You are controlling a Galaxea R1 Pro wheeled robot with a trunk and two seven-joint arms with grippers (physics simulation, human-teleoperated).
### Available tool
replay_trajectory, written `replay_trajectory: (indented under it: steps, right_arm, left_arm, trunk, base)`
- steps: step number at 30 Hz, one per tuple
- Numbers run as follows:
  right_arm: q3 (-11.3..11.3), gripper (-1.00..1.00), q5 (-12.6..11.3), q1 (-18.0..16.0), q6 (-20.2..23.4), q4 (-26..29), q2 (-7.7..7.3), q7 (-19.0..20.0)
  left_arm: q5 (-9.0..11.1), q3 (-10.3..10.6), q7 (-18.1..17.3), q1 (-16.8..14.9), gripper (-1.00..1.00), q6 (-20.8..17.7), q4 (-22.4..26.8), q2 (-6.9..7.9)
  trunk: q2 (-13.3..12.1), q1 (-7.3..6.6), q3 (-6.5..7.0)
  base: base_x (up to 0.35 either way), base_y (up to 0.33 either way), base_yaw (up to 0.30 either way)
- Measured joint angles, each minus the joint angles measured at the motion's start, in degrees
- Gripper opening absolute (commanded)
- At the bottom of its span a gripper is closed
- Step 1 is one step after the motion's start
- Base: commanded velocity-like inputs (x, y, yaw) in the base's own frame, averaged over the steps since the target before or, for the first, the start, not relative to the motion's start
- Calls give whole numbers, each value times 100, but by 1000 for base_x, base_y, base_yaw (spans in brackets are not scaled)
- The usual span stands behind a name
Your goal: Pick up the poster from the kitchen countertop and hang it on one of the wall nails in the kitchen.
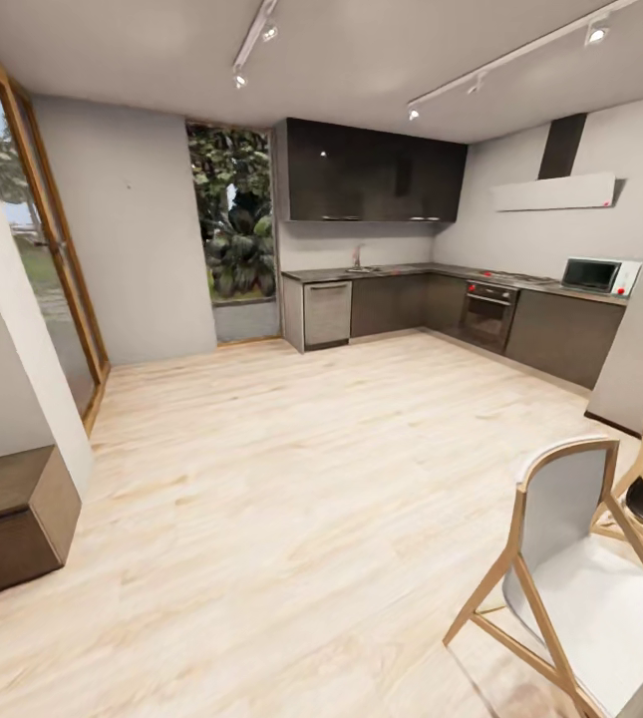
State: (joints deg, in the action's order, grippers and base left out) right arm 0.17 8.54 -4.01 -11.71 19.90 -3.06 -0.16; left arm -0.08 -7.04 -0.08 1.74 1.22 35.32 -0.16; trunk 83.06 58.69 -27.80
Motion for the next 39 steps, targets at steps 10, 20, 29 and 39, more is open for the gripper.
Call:
replay_trajectory:
  steps: [10, 20, 29, 39]
  right_arm:
    - [0, 100, -1, 0, 0, 0, 0, 0]
    - [0, 100, -1, 0, 0, 0, 0, 0]
    - [0, 100, 0, 0, 1, 0, 0, 0]
    - [0, 100, 1, 0, 0, 0, 0, 0]
  left_arm:
    - [0, 0, 0, 0, 100, 0, 0, 0]
    - [0, 0, 0, 0, 100, 0, 3, 0]
    - [0, 0, 0, 0, 100, 0, 1, 0]
    - [0, 0, 0, 0, 100, 0, 3, 0]
  trunk:
    - [0, 0, 0]
    - [0, 0, 0]
    - [0, 0, 0]
    - [0, 0, 0]
  base:
    - [339, 0, 0]
    - [339, 0, 0]
    - [339, 0, 0]
    - [339, 0, 0]
